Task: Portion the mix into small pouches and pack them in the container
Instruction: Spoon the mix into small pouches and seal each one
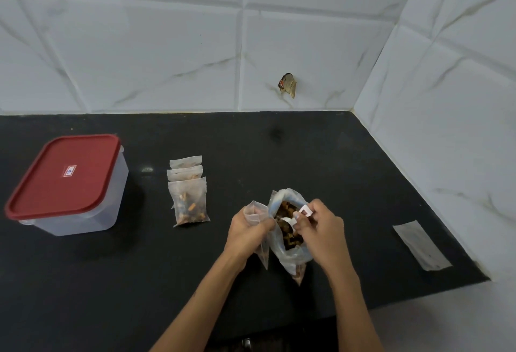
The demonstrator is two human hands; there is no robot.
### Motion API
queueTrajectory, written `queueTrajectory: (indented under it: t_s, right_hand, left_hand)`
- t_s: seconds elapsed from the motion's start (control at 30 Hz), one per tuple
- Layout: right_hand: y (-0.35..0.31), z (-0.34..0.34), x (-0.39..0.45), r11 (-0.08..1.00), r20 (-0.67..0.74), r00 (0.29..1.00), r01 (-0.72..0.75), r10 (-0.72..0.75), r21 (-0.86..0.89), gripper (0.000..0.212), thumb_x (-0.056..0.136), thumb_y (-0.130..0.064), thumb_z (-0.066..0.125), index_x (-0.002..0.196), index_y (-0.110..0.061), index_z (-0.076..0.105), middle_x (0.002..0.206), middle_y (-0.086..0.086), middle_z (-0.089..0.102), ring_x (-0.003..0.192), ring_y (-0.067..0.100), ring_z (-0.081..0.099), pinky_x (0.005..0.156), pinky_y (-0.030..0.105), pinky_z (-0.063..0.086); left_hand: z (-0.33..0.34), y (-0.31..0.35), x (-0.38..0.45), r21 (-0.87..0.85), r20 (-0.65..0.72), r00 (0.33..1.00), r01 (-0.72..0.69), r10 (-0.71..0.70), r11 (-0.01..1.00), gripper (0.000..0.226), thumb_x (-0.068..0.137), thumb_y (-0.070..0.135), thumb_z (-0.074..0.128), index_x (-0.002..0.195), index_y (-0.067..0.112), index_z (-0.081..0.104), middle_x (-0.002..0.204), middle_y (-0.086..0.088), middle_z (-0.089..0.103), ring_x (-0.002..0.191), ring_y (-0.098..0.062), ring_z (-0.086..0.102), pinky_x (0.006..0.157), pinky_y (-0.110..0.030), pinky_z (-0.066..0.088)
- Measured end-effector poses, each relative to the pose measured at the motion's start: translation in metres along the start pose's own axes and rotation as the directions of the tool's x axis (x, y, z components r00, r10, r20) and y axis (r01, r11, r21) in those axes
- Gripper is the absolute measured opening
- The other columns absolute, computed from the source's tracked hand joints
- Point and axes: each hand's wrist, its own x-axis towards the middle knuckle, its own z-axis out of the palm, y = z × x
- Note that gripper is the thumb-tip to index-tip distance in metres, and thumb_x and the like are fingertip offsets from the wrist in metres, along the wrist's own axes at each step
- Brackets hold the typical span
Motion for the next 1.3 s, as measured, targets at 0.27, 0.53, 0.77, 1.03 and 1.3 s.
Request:
queueTrajectory:
  t_s: [0.27,0.53,0.77,1.03,1.3]
  right_hand:
    - [-0.012,0.003,0.000,0.972,-0.175,0.983,-0.099,0.062,-0.213,0.009,0.092,-0.020,0.056,0.090,-0.012,0.053,0.071,-0.003,0.054,0.058,0.006,0.052,0.048,0.014,0.036]
    - [-0.002,0.015,0.000,0.962,-0.234,0.933,-0.266,0.273,0.061,0.010,0.089,-0.018,0.059,0.082,-0.014,0.054,0.079,0.005,0.065,0.071,0.017,0.066,0.069,0.037,0.058]
    - [0.006,0.013,0.002,0.609,0.047,0.813,-0.471,0.580,0.638,0.005,0.092,-0.006,0.058,0.088,-0.005,0.056,0.079,0.019,0.070,0.067,0.022,0.073,0.061,0.029,0.060]
    - [0.007,0.016,0.003,0.302,0.208,0.750,-0.481,0.628,0.823,0.009,0.093,0.003,0.055,0.085,0.006,0.056,0.082,0.028,0.065,0.072,0.030,0.068,0.056,0.030,0.060]
    - [0.008,0.011,0.004,0.247,0.279,0.721,-0.530,0.634,0.811,0.007,0.093,0.004,0.053,0.086,0.006,0.054,0.085,0.030,0.063,0.075,0.031,0.066,0.080,0.038,0.053]
  left_hand:
    - [0.008,-0.004,-0.005,-0.047,-0.048,0.995,0.088,-0.091,0.995,0.037,0.070,0.022,0.082,0.102,0.013,0.066,0.092,-0.004,0.072,0.086,-0.013,0.070,0.066,-0.025,0.056]
    - [0.009,-0.006,-0.004,-0.045,-0.019,0.997,0.075,-0.076,0.996,0.020,0.072,-0.002,0.068,0.081,0.014,0.060,0.077,0.001,0.063,0.073,-0.010,0.063,0.058,-0.021,0.048]
    - [0.008,-0.006,-0.001,-0.041,0.027,0.999,0.018,-0.017,0.999,0.028,0.071,-0.008,0.064,0.066,0.018,0.054,0.067,0.006,0.058,0.064,-0.003,0.058,0.056,-0.020,0.046]
    - [0.004,-0.007,-0.001,0.012,0.036,0.999,0.010,-0.010,1.000,0.024,0.072,0.000,0.067,0.090,0.014,0.060,0.084,-0.003,0.063,0.081,-0.016,0.064,0.067,-0.028,0.052]
    - [0.005,-0.002,-0.002,0.051,0.010,1.000,0.011,-0.012,0.999,0.028,0.073,0.002,0.070,0.097,0.014,0.060,0.088,-0.003,0.064,0.080,-0.013,0.064,0.061,-0.021,0.050]
